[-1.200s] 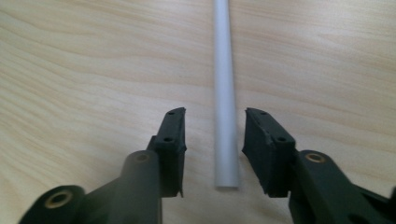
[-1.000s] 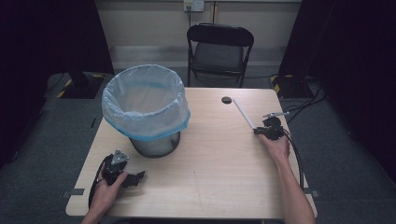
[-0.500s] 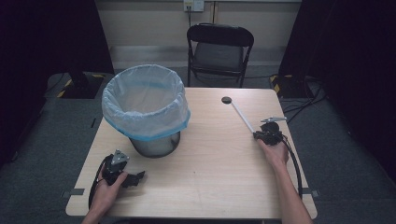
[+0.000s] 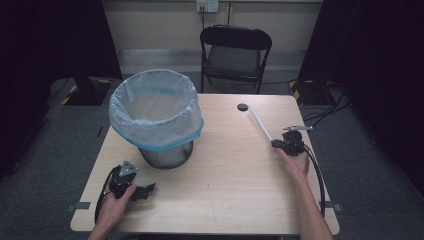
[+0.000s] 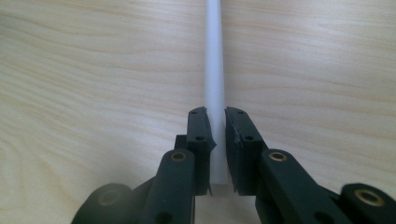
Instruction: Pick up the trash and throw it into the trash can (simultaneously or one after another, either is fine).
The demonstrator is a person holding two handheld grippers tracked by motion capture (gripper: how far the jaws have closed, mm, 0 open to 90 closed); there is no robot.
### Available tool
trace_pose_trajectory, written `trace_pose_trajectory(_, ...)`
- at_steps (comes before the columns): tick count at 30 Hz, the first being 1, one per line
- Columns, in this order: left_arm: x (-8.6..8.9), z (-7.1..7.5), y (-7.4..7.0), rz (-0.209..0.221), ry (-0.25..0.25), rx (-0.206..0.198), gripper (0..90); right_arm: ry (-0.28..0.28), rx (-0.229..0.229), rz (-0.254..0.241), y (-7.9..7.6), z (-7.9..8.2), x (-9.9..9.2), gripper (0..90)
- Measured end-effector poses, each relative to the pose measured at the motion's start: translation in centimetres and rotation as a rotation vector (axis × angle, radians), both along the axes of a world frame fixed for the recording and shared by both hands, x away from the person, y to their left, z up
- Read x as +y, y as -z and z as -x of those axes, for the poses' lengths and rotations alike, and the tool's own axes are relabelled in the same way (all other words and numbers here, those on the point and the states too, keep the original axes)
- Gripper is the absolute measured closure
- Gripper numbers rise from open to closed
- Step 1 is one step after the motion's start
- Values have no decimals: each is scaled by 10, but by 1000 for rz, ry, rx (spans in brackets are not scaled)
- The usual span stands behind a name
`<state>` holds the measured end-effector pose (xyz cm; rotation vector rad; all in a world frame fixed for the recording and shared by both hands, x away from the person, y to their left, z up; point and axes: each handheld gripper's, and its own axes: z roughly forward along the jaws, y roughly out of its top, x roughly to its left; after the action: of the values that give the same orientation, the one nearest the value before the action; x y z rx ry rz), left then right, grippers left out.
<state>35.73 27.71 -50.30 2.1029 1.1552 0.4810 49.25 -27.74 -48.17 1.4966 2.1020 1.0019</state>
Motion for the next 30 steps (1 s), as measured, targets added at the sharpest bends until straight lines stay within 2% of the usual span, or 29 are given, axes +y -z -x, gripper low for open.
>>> trace_pose_trajectory(7, 0, 0, 0, 0, 0, 0, 3, -25, -24, -20, -6, 8, 6, 809)
trace_pose_trajectory(16, 0, 0, 0, -1, 0, 0, 3, -29, -55, -48, -13, 10, 9, 809)
trace_pose_trajectory(22, 0, 0, 0, -1, 0, 0, 3, -28, -85, -109, -22, 15, 6, 808)
trace_pose_trajectory(30, 0, 0, 0, 0, 0, 0, 3, -52, -123, -114, -31, 19, 10, 809)
